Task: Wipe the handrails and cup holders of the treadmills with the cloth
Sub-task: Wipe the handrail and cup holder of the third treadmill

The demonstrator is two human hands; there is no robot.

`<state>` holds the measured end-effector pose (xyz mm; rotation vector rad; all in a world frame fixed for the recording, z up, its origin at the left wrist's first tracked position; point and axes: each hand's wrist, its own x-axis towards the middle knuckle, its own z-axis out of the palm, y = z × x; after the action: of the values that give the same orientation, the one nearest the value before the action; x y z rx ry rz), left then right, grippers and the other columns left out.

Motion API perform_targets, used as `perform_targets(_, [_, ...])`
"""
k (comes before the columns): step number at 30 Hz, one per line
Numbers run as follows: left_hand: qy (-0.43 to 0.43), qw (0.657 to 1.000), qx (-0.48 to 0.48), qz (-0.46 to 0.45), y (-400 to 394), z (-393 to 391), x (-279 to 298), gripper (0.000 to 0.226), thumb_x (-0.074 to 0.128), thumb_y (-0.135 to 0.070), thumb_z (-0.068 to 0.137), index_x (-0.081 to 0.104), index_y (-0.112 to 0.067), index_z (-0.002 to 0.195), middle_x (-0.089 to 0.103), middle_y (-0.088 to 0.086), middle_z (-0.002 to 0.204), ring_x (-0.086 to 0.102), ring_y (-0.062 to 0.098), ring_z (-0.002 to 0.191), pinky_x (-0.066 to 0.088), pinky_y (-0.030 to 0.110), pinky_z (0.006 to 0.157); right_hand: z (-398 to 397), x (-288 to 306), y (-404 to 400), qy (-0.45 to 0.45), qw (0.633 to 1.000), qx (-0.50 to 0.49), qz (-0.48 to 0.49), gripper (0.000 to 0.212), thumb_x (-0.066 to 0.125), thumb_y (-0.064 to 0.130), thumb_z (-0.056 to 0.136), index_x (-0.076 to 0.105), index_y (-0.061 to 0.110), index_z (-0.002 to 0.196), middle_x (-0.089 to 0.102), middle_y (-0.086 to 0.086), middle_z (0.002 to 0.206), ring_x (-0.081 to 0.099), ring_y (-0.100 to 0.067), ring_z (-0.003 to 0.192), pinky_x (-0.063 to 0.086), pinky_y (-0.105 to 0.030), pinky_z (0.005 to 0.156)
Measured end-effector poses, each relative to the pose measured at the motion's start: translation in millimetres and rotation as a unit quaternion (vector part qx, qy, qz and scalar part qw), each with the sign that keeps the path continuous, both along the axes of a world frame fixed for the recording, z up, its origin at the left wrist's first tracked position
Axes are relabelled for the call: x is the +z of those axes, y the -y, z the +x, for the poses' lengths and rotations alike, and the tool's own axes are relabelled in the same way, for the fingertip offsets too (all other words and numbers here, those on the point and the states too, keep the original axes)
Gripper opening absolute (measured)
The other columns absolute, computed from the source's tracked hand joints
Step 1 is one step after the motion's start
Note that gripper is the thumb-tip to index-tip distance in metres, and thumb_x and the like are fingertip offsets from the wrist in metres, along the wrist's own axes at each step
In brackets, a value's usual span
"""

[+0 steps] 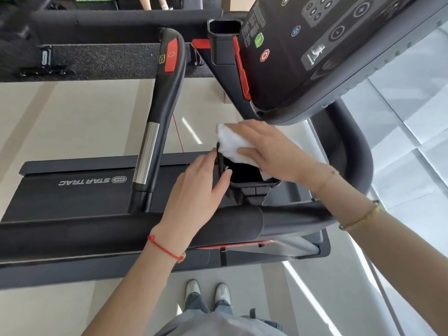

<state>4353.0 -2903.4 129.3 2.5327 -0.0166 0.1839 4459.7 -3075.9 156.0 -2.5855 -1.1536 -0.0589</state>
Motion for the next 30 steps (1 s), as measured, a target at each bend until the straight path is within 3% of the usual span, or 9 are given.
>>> perform_targets(3, [0.001, 1.000, 0.015, -0.006, 3.5, 0.4, -1.8, 0.058, 0.043, -0.045, 0.099, 0.032, -0.019, 0.150, 0.049, -0.003, 0.140, 0.047, 0.014, 0.125, 0.041, 0.027, 0.094, 13.4, -10.3, -6.5, 0.039, 0.993, -0.006, -0.107, 0.057, 0.048, 0.029, 0.099, 0.026, 0.026, 0.151, 0.044, 0.000, 0.139, 0.045, -0.025, 0.121, 0.035, -0.036, 0.102])
perform_targets(6, [0.007, 1.000, 0.013, -0.027, 2.6, -0.7, -1.6, 0.054, 0.046, -0.043, 0.099, 0.035, -0.024, 0.148, 0.054, -0.003, 0.130, 0.052, 0.015, 0.115, 0.038, 0.022, 0.087, 15.2, -12.9, 16.0, -0.027, 0.998, -0.032, -0.037, 0.054, 0.050, 0.019, 0.097, 0.033, 0.022, 0.148, 0.048, -0.005, 0.128, 0.047, -0.028, 0.114, 0.038, -0.037, 0.099])
perform_targets(9, [0.009, 0.999, 0.013, -0.028, 3.0, -0.4, -1.0, 0.052, 0.046, -0.042, 0.099, 0.036, -0.025, 0.147, 0.056, -0.004, 0.119, 0.054, 0.014, 0.106, 0.041, 0.024, 0.082, 12.8, -14.6, 28.7, -0.083, 0.995, -0.045, -0.003, 0.052, 0.049, 0.018, 0.098, 0.033, 0.020, 0.148, 0.045, -0.006, 0.131, 0.044, -0.027, 0.120, 0.035, -0.033, 0.102])
perform_targets(16, [-0.002, 0.999, 0.019, -0.026, 3.4, 1.0, -2.6, 0.053, 0.046, -0.043, 0.098, 0.039, -0.019, 0.145, 0.057, -0.004, 0.116, 0.056, 0.013, 0.103, 0.039, 0.021, 0.078, 27.3, -13.1, -22.2, 0.034, 0.993, 0.016, -0.108, 0.046, 0.043, 0.024, 0.100, 0.037, 0.024, 0.145, 0.052, -0.003, 0.128, 0.050, -0.026, 0.108, 0.038, -0.037, 0.090])
perform_targets(18, [-0.009, 0.999, 0.018, -0.035, 3.3, 1.2, -1.5, 0.055, 0.046, -0.044, 0.098, 0.038, -0.020, 0.147, 0.057, -0.006, 0.117, 0.054, 0.012, 0.106, 0.039, 0.020, 0.080, 25.3, -14.2, -10.8, 0.030, 0.995, 0.012, -0.090, 0.048, 0.044, 0.028, 0.101, 0.033, 0.025, 0.148, 0.050, -0.002, 0.130, 0.049, -0.025, 0.112, 0.036, -0.036, 0.094])
perform_targets(23, [-0.011, 0.999, 0.010, -0.037, 3.4, 1.8, -0.7, 0.053, 0.044, -0.042, 0.098, 0.038, -0.023, 0.147, 0.055, -0.007, 0.107, 0.054, 0.012, 0.100, 0.042, 0.022, 0.077, 14.5, -14.1, 27.5, -0.086, 0.996, -0.011, -0.015, 0.057, 0.047, 0.023, 0.100, 0.023, 0.026, 0.152, 0.037, -0.006, 0.144, 0.036, -0.029, 0.129, 0.028, -0.042, 0.111])
perform_targets(27, [-0.013, 0.999, 0.017, -0.029, 4.9, 1.2, -0.7, 0.056, 0.046, -0.041, 0.099, 0.037, -0.016, 0.148, 0.057, -0.002, 0.111, 0.055, 0.016, 0.103, 0.044, 0.024, 0.078, 19.3, -10.7, -8.9, -0.003, 0.997, 0.023, -0.074, 0.052, 0.043, 0.023, 0.101, 0.029, 0.031, 0.150, 0.043, 0.001, 0.140, 0.042, -0.024, 0.125, 0.030, -0.036, 0.103])
perform_targets(30, [-0.009, 0.999, 0.017, -0.028, 3.5, 1.1, -0.9, 0.055, 0.045, -0.042, 0.098, 0.039, -0.017, 0.147, 0.057, -0.002, 0.108, 0.056, 0.018, 0.101, 0.044, 0.026, 0.075, 21.2, -9.0, -23.3, 0.008, 0.996, 0.025, -0.083, 0.048, 0.041, 0.023, 0.101, 0.033, 0.033, 0.147, 0.046, 0.004, 0.136, 0.046, -0.023, 0.117, 0.033, -0.037, 0.098])
